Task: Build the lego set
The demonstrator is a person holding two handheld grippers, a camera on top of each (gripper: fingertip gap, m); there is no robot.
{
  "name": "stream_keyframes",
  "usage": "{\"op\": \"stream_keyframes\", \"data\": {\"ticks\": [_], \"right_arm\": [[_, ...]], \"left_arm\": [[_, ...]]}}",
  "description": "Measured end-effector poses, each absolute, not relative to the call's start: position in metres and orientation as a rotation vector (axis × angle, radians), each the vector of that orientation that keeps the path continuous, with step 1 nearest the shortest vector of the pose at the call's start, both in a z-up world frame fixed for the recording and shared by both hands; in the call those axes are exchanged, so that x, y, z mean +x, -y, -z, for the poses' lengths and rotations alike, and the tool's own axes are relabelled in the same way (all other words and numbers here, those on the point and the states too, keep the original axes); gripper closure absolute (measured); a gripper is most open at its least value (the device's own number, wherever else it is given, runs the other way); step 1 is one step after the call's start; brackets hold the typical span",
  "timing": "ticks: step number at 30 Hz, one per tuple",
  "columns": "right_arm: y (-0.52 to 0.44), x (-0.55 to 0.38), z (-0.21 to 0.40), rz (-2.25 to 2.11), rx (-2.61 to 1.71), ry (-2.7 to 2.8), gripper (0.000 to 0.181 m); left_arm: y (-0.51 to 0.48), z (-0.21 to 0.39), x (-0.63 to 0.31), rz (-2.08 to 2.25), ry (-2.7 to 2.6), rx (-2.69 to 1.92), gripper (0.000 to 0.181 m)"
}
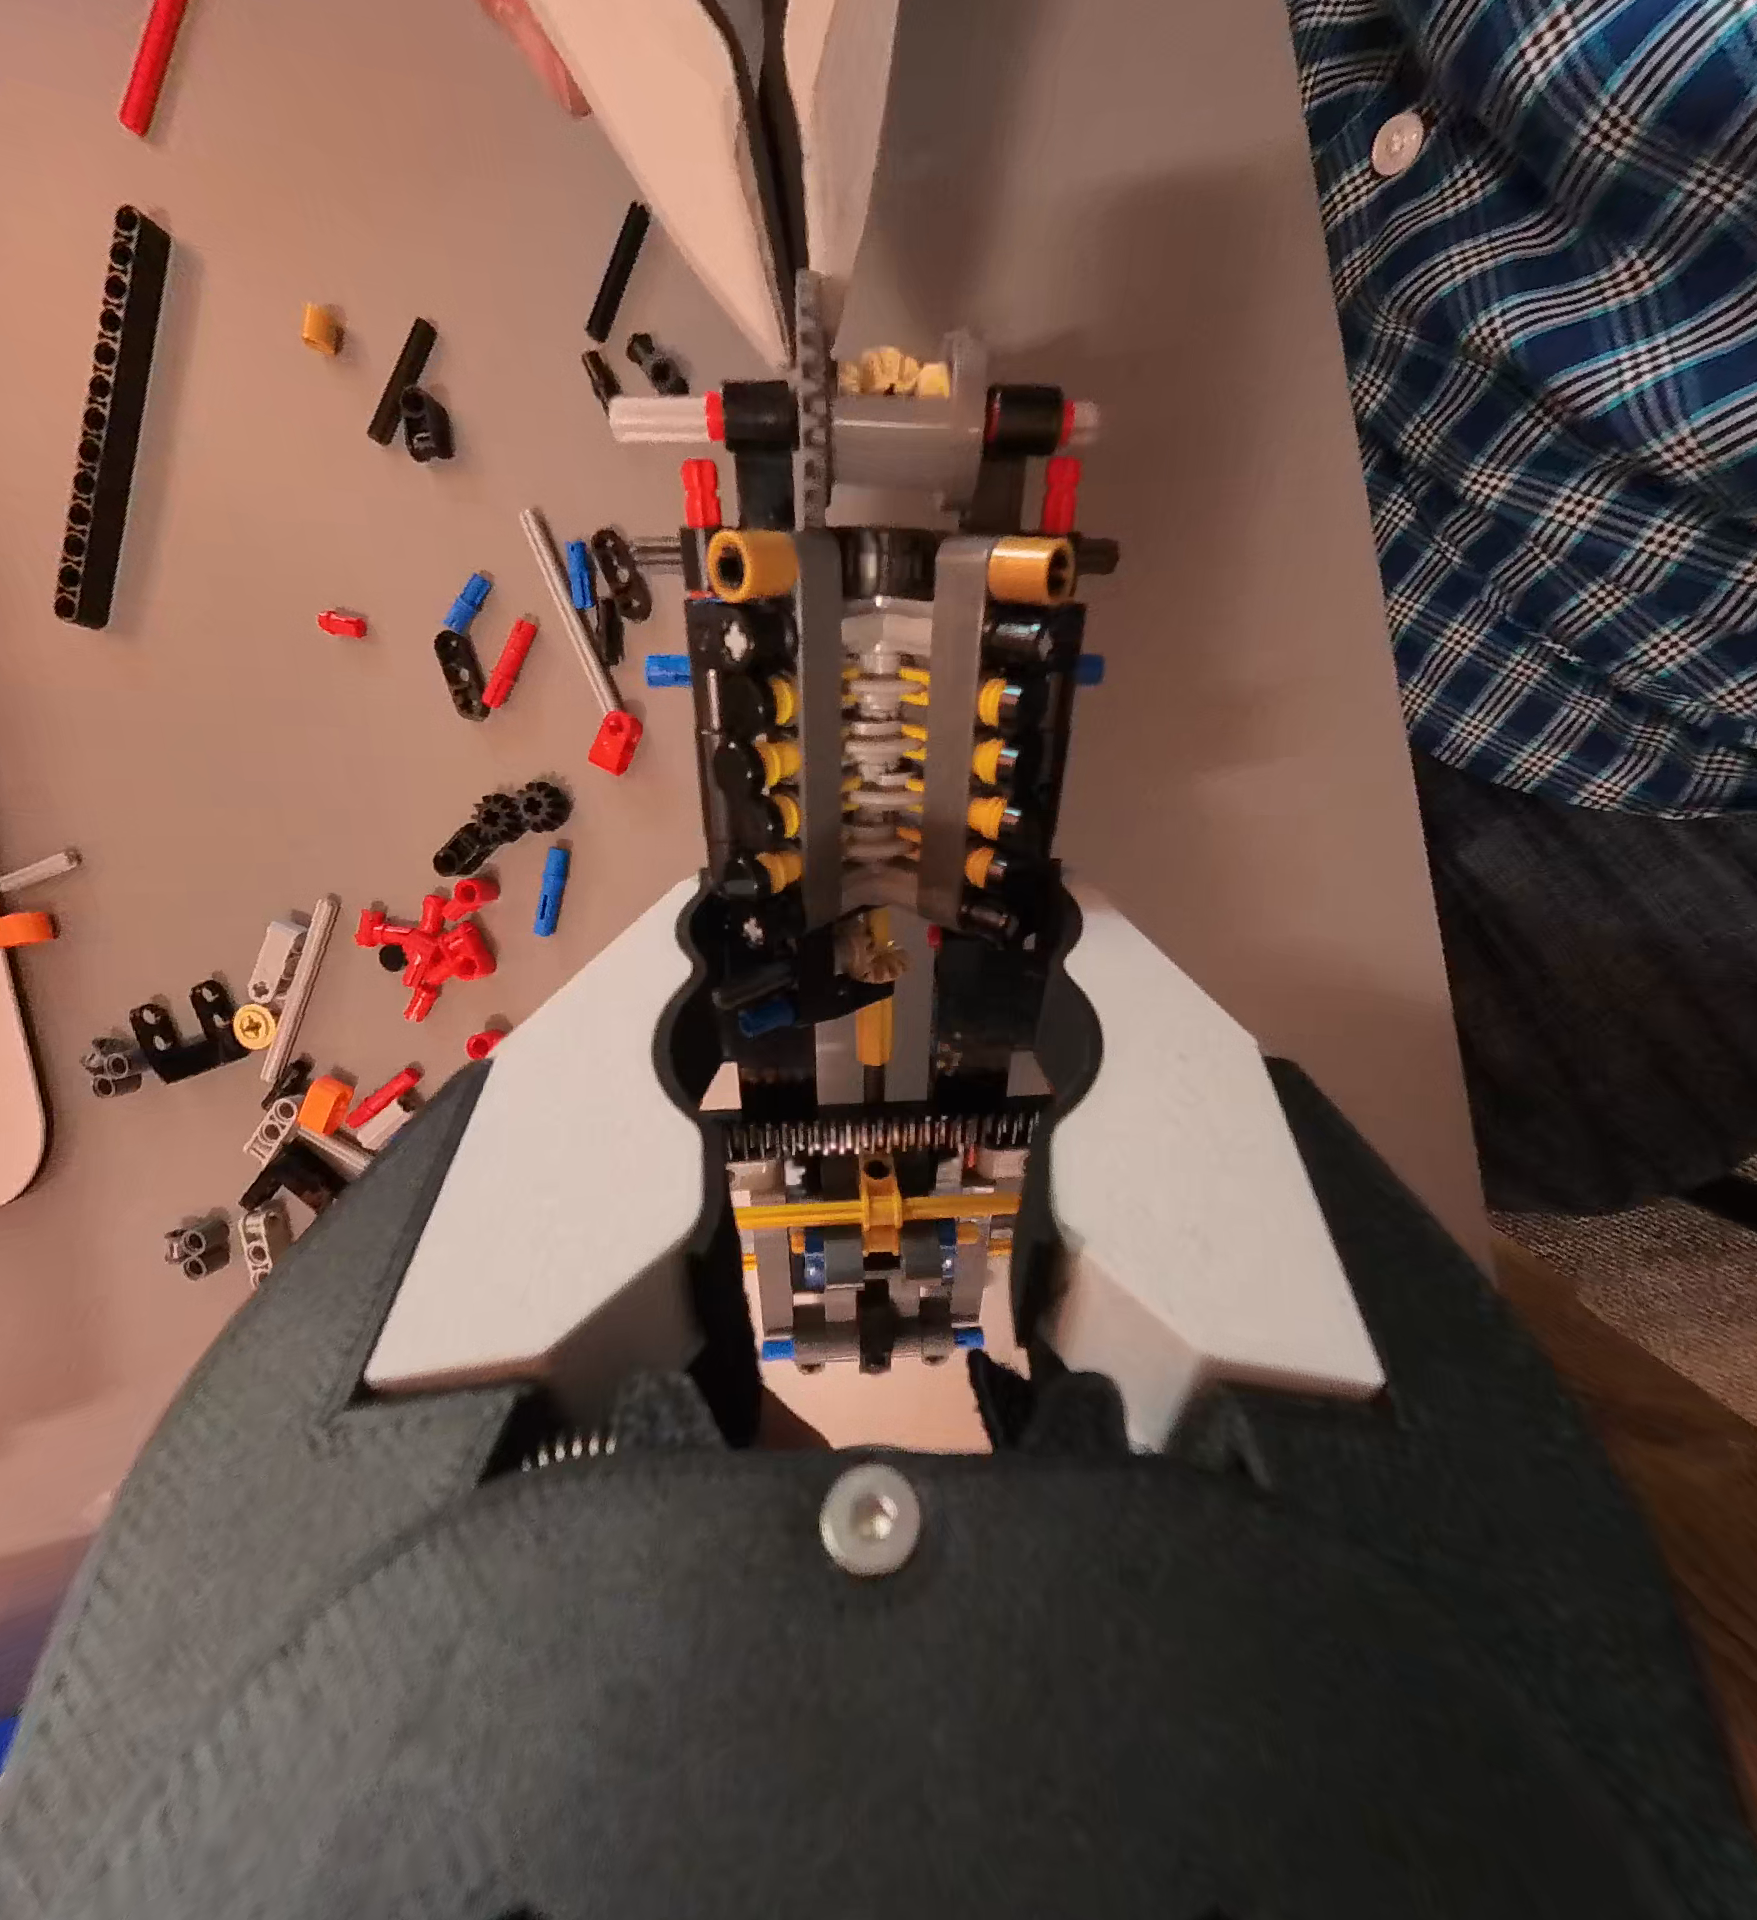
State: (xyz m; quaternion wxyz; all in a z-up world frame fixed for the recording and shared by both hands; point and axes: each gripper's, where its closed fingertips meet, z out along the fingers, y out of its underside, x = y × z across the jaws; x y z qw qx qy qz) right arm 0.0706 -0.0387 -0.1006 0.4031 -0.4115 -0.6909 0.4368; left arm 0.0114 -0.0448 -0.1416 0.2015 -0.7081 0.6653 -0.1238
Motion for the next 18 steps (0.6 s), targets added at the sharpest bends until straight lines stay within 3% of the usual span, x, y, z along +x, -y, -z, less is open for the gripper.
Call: {"op": "stream_keyframes", "data": {"ticks": [7,13,18], "right_arm": [[0.036,0.070,0.099,-1.109,-1.048,1.712,0.180],[0.029,0.067,0.095,-1.082,-1.062,1.663,0.150],[0.028,0.064,0.094,-1.009,-1.000,1.662,0.144]], "left_arm": [[0.044,0.142,0.013,0.347,-1.849,-1.967,0.123],[0.044,0.142,0.012,0.349,-1.837,-1.963,0.123],[0.047,0.141,0.014,0.359,-1.850,-1.952,0.123]]}}
